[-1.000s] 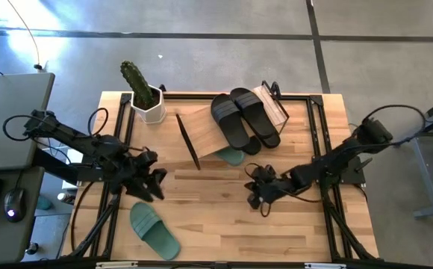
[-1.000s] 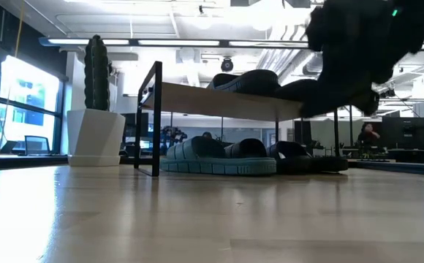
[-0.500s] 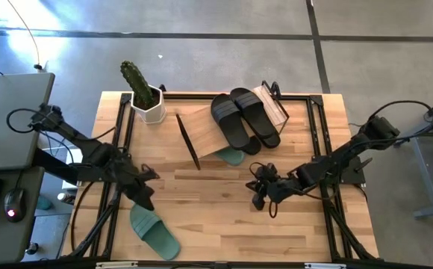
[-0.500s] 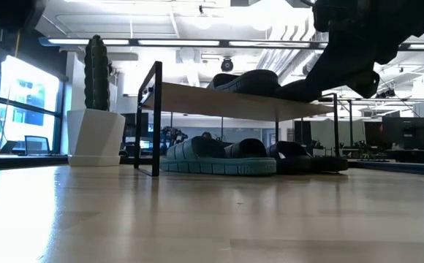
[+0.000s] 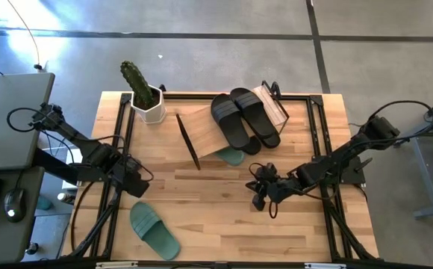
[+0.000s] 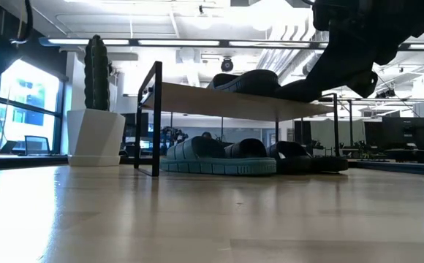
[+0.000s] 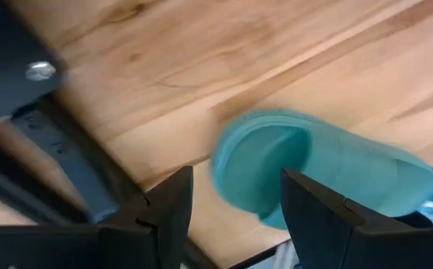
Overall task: Pick and place slides into the shelf
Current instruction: Put the green slipper under the shelf
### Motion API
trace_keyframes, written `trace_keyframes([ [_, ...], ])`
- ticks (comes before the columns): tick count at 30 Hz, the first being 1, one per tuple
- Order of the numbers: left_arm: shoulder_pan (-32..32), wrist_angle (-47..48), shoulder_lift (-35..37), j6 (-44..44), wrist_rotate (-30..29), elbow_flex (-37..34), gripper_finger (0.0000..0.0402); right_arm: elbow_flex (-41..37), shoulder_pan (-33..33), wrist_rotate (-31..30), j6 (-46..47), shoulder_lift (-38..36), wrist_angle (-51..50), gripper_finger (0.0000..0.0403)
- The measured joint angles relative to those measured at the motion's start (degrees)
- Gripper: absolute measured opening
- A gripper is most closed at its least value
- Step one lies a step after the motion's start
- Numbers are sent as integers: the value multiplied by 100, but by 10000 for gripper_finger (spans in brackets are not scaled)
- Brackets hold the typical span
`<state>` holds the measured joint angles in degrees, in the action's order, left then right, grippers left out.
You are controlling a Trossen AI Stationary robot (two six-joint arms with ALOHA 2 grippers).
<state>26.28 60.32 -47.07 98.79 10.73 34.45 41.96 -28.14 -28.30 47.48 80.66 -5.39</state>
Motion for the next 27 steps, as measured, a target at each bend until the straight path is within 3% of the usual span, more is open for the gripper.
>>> trace_keyframes([
  [5, 0, -156, -58, 155, -31, -1, 184, -1, -2, 1, -2, 0, -32, 0],
  [12, 2, -328, -372, 640, 651, -10, 184, -1, -2, 13, -2, 0, -39, 0],
  [27, 9, -2379, -1947, 56, 1491, -10, 184, -3, -4, 223, -20, 2, -179, 0],
])
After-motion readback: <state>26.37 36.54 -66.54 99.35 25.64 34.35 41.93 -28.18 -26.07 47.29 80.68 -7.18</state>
